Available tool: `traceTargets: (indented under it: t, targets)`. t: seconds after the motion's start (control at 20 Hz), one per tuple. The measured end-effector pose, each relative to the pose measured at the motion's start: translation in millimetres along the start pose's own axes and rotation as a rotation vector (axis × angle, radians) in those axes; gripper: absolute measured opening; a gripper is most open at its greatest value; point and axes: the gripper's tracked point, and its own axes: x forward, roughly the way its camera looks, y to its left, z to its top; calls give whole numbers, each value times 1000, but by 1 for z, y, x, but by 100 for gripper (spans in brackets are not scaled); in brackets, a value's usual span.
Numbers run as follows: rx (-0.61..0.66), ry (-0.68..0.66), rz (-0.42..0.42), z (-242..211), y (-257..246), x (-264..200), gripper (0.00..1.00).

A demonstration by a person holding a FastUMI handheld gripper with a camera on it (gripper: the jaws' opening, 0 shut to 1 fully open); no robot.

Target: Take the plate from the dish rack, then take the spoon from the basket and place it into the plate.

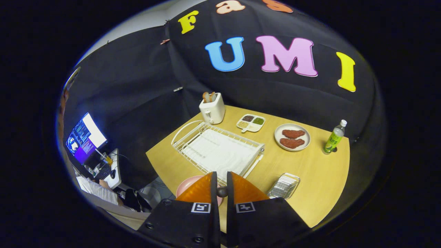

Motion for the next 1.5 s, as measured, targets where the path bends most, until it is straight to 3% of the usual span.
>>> traceTargets:
  t: [0.2, 0.45, 0.85, 1.05, 1.5]
  targets:
    - [-35, 84, 72, -47, 33, 39, 12]
    - [-89, 123, 74, -93, 41, 87, 12]
    - [-165, 32, 152, -105, 78, 141, 12]
    - [-185, 80, 175, -133, 80, 148, 12]
    - [-233, 267, 84, -219, 46, 173, 16]
